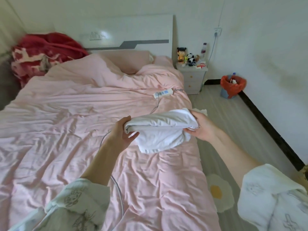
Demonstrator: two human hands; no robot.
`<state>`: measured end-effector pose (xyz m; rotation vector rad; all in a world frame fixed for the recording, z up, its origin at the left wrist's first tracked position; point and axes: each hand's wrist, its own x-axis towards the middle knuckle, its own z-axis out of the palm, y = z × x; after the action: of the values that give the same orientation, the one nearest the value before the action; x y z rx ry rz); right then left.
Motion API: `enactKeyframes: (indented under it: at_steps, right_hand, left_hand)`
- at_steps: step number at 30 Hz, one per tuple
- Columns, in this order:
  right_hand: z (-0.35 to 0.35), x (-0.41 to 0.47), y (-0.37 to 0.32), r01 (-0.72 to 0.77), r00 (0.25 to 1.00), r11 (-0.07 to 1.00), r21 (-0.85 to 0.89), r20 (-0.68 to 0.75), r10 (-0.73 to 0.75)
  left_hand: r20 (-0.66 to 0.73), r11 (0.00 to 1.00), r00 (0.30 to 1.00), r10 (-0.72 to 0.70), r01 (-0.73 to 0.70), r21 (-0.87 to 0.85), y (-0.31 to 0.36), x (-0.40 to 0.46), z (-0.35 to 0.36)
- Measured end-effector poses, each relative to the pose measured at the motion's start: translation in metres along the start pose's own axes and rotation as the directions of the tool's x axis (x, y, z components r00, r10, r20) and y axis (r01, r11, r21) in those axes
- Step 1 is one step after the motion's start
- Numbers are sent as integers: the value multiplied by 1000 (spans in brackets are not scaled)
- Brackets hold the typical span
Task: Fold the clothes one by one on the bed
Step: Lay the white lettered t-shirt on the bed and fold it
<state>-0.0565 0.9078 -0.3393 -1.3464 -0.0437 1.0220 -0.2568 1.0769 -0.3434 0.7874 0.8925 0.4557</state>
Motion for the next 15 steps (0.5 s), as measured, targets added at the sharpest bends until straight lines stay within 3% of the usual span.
enactKeyframes:
  at_steps: [3, 7, 11, 15]
  right_hand:
    - [-6, -2, 27, -77, 997, 993, -89, -11, 77]
    - [-16, -21, 97, -328, 941, 923, -200, -157, 300]
    - [-38, -42, 173, -593, 805, 759, -270, -214, 553]
    - [-48, -54, 204, -662, 749, 685, -305, -296, 593]
  left_hand:
    - [-16, 998, 999, -47, 48, 30, -18, -8, -21]
    - [-142, 960, 955, -260, 271, 70, -77, -23, -64]
    - [-283, 838, 817, -503, 541, 74, -144, -38, -117]
    - [-289, 741, 720, -631, 670, 51, -175, -47, -137]
